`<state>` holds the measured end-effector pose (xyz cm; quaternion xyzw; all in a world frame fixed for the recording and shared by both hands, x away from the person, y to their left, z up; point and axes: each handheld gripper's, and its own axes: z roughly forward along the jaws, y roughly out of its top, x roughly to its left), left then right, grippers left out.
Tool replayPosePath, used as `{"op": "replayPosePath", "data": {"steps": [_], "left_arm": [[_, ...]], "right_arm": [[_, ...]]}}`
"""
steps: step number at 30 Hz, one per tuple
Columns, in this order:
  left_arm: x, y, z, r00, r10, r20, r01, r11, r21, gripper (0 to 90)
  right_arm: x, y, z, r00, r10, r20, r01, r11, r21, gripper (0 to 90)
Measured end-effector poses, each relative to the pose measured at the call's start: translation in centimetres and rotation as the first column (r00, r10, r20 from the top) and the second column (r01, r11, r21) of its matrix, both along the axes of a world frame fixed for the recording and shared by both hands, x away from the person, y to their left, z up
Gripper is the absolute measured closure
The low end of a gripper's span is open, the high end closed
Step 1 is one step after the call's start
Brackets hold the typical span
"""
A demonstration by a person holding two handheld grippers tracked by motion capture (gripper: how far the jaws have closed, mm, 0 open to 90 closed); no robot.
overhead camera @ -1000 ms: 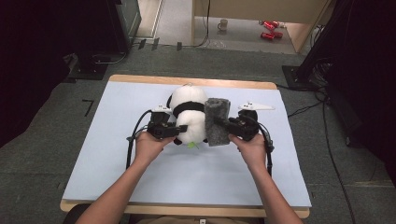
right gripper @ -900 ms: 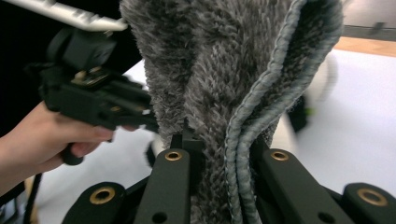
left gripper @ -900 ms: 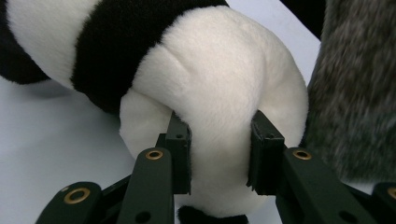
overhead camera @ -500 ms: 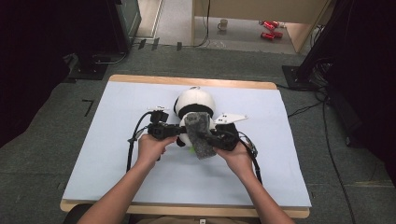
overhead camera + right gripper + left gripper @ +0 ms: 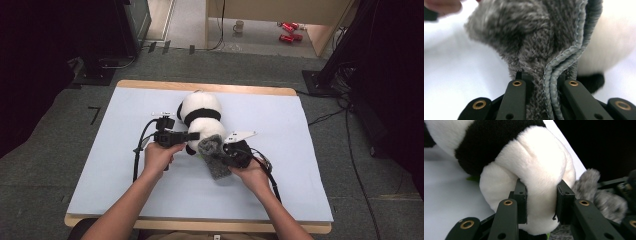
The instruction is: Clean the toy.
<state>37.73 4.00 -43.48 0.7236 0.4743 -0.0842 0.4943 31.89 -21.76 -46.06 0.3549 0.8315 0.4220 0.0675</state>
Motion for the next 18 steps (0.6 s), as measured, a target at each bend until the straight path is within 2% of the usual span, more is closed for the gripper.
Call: {"op": "replayPosePath", "data": {"steps": [6,9,12,15,18], "left_arm": [[0.1,0.6,0.6,0.9991,0.014,0.040,-0.015,0.9998,0.013,68.1],[0.2,0.6,0.5,0.9987,0.017,0.048,-0.018,0.9993,0.034,68.0],[0.4,0.8,0.5,0.9986,0.022,0.048,-0.024,0.9993,0.030,68.0],[0.5,1.0,0.5,0.9987,0.020,0.048,-0.022,0.9990,0.038,68.0],[0.4,0.9,0.3,0.9987,0.015,0.048,-0.017,0.9989,0.043,67.9]], "right_arm": [[0.4,0.0,-1.1,0.9984,-0.024,-0.051,0.023,0.9991,-0.035,79.5],[0.4,-0.2,-0.8,0.9966,-0.027,-0.078,0.025,0.9995,-0.017,79.5],[0.2,-0.1,0.3,0.9965,0.010,-0.083,-0.009,0.9998,0.016,79.6],[0.0,-0.2,2.1,0.9986,0.025,-0.046,-0.023,0.9982,0.056,79.7],[-0.4,-0.7,4.2,0.9999,0.010,0.002,-0.010,0.9939,0.110,79.6]]}}
